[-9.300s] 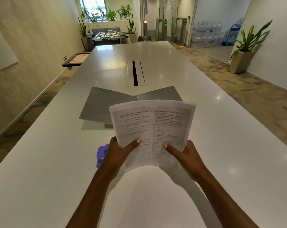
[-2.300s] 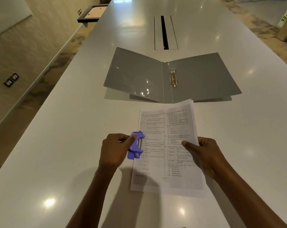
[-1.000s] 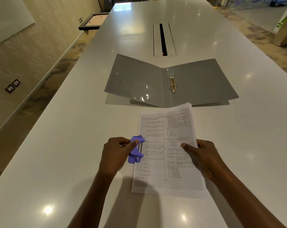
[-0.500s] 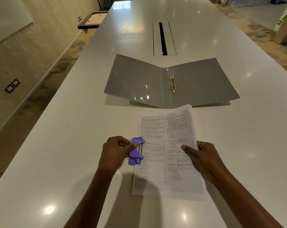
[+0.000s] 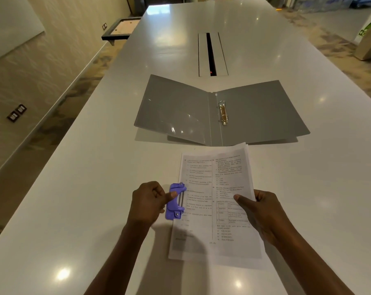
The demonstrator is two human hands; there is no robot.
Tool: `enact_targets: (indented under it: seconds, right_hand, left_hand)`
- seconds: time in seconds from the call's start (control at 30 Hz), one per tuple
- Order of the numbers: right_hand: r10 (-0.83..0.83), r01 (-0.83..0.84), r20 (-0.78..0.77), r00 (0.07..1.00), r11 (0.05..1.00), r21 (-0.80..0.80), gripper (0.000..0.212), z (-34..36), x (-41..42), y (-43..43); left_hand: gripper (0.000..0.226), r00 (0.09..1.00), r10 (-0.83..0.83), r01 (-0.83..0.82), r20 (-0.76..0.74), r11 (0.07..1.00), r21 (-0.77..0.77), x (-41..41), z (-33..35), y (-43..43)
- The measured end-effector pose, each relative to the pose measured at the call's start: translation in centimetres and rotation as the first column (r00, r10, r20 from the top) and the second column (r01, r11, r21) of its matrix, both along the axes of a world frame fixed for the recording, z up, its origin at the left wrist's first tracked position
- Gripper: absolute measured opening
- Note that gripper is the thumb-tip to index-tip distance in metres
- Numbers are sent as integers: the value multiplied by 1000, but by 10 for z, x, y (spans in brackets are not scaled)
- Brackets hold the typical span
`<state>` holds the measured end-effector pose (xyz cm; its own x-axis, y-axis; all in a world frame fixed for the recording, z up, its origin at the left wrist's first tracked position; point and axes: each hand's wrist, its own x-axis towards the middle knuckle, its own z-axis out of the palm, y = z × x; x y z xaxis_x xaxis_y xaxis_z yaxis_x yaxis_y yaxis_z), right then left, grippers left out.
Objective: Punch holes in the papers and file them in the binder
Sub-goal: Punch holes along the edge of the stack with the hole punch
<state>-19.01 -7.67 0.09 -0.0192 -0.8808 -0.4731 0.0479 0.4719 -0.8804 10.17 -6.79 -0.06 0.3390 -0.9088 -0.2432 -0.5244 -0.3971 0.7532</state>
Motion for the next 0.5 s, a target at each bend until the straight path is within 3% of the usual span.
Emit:
enact_targets:
  seconds: [0.2,0.37,0.5]
  right_hand:
    - [-5,6,14,1000,1000,-10,15,3,1,3]
    - [-10,10,3,1000,1000,-20,9,8,1,7]
    - [-3,3,-23,1000,1000,-8,8,10,0,6]
  left_hand:
    - [44,1000,-12,12,7,999,-30,-3,5,7]
    - [47,984,-45,53,-170,998,40,5,10,7]
    - [46,991,-34,40,-131,998,42,0,8,9]
